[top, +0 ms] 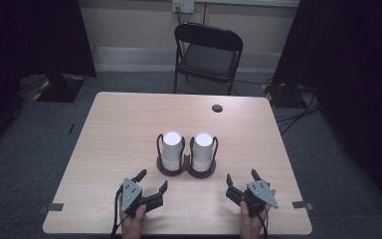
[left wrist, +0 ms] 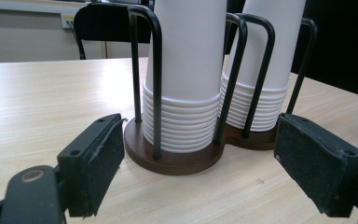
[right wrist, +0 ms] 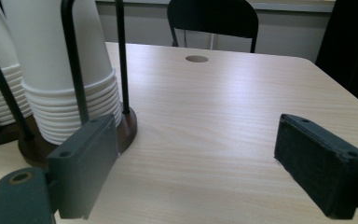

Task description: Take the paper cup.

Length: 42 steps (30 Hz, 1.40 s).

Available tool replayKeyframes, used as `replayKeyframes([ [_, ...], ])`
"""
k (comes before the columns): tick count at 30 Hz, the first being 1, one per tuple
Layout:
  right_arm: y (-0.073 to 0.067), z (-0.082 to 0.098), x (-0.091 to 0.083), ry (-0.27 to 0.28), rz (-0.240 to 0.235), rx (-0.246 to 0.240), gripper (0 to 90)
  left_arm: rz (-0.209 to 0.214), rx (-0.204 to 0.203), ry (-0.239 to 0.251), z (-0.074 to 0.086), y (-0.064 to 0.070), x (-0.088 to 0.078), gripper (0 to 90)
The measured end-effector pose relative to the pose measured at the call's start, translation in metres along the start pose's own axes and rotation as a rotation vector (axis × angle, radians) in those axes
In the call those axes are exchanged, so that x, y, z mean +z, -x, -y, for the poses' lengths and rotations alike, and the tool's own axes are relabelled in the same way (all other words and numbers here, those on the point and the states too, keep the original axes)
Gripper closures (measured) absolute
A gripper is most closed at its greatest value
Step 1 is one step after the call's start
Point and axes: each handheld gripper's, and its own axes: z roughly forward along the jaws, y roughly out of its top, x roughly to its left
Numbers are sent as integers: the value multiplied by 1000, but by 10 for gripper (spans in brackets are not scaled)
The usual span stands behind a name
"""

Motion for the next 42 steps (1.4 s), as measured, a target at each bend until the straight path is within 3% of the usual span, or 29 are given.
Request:
replayKeyframes([
  [2,0,0,0,3,-6,3,128,1,-3,-1,0,0,0,160],
  [3,2,1,-2,18,-33,5,127,3,-4,-3,0,0,0,160],
  [7,0,0,-1,11,-4,-1,135,3,-8,-3,0,0,1,160],
  [12,-1,0,-1,-2,-13,-13,142,0,-7,-7,0,-1,1,158],
  [15,0,0,-1,-8,-42,2,165,3,-11,-2,0,-1,1,158],
  [19,-1,-1,1,-30,-33,2,187,7,-5,-9,0,0,1,158],
  [27,-3,-5,2,-29,-108,22,264,9,-17,5,0,-1,0,159],
  [35,-11,-21,2,-3,-169,6,315,8,-4,10,0,0,-1,160],
  [42,-15,-28,6,-14,-228,36,381,5,0,10,0,0,-1,162],
])
